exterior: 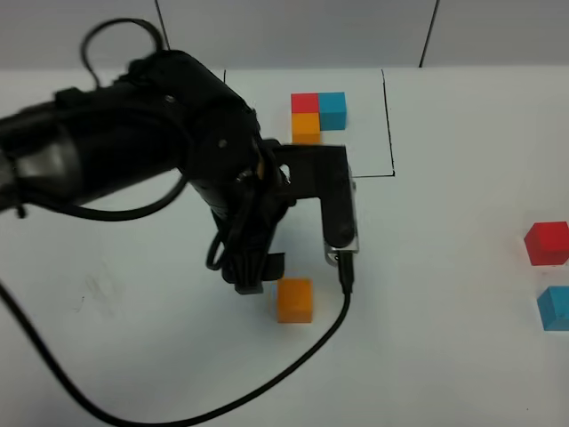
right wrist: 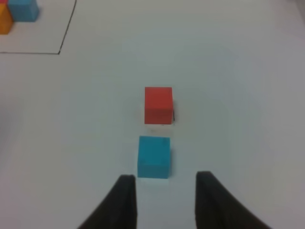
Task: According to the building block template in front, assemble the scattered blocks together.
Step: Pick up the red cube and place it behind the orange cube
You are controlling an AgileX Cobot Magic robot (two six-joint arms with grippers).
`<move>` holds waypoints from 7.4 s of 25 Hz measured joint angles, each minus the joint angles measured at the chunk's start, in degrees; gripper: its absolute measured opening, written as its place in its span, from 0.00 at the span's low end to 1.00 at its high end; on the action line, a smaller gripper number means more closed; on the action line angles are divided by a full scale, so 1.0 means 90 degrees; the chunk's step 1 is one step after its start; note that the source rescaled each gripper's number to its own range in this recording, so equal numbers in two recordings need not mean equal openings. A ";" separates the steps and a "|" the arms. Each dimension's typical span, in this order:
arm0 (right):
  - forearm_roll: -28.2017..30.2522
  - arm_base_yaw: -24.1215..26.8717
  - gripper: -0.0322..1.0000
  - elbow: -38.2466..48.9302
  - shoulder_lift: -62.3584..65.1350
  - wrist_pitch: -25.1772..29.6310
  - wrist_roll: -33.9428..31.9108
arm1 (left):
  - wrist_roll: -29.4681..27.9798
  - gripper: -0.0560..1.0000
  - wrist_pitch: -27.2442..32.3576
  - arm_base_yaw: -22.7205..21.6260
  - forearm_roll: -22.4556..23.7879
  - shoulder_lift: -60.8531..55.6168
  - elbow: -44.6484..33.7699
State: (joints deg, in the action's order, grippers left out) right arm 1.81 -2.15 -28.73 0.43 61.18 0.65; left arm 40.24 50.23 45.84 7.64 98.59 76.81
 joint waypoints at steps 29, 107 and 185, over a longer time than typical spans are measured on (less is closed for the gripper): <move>0.0000 0.0000 0.03 0.0000 0.0000 0.0000 0.0000 | -0.2656 0.64 0.2029 -0.2778 0.1639 -0.8275 -0.0373; 0.0637 0.0000 0.99 -0.2731 -0.8360 -0.1395 -0.0744 | -0.5545 0.64 0.1338 -0.5608 -0.0187 -1.0994 -0.5287; 0.1004 -0.4997 0.22 -0.6151 -1.3231 -0.1802 -0.5806 | -0.5545 0.64 0.1331 -0.5608 -0.0185 -1.0994 -0.5295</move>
State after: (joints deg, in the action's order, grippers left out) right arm 10.85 -47.13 -84.09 -118.65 44.96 -51.60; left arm -9.67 62.22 -4.64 5.98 -0.36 29.16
